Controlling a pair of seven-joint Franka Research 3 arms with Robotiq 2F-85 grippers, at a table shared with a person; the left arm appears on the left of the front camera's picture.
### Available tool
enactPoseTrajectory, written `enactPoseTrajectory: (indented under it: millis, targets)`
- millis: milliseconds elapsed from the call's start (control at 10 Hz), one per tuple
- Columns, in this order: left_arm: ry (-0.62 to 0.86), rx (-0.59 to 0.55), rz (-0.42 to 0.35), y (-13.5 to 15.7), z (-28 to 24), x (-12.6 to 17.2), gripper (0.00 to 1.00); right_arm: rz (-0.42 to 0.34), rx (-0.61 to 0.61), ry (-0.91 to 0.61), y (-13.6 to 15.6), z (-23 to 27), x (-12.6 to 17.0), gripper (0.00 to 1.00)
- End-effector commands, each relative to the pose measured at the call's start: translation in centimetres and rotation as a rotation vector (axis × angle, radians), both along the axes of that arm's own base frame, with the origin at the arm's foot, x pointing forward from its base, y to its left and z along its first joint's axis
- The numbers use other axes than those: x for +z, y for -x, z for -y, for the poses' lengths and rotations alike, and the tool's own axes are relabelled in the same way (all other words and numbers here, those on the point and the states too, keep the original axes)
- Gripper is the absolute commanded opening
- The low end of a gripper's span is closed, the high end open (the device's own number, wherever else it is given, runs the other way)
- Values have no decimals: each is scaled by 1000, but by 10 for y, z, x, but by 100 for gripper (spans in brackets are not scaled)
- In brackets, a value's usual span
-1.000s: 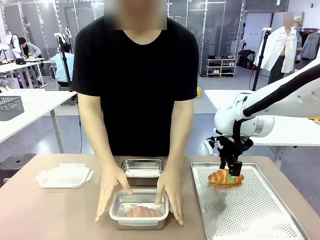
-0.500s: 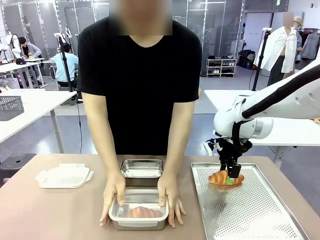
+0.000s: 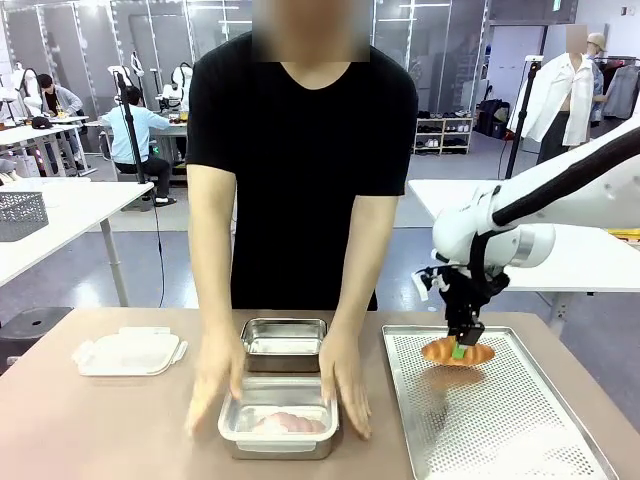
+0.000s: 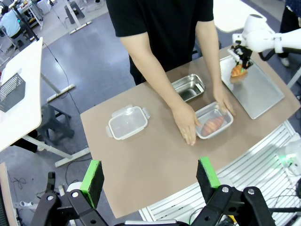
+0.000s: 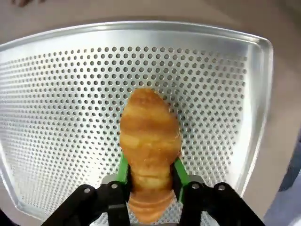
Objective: Place the bread into the airtight container.
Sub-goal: Pick up a Butter Roll and place it into an empty Airtight Container.
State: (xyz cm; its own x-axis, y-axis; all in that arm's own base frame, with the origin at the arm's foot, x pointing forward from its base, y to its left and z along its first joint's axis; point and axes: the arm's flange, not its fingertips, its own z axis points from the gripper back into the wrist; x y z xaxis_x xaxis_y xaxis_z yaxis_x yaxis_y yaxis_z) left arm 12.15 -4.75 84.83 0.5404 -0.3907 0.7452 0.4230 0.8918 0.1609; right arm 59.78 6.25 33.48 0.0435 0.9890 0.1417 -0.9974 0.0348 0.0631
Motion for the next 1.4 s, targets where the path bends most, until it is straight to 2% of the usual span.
enactPoseTrajectory:
  millis: [0, 100, 400, 500, 600, 700, 900, 1100, 1300]
  targets:
    - [0, -2, 11, 6, 1, 2, 100, 18, -89, -83, 28, 14, 47, 42]
    - [0, -2, 11, 6, 1, 2, 100, 57, -103, -71, 40, 15, 72, 42]
    - [0, -2, 11, 6, 1, 2, 100, 216, -159, -245, 74, 23, 127, 42]
    - [0, -2, 11, 6, 1, 2, 100, 295, -208, -242, 98, 45, 144, 42]
    - [0, -2, 11, 6, 1, 2, 100, 341, -307, -278, 127, 89, 156, 42]
    - [0, -2, 11, 6, 1, 2, 100, 378, -382, -367, 164, 133, 160, 42]
    - [0, -2, 11, 6, 1, 2, 100, 477, -468, -426, 224, 165, 158, 42]
    - [0, -2, 11, 6, 1, 2, 100, 498, -504, -432, 243, 172, 152, 42]
    - [0, -2, 11, 6, 1, 2, 100, 466, -468, -426, 230, 161, 149, 42]
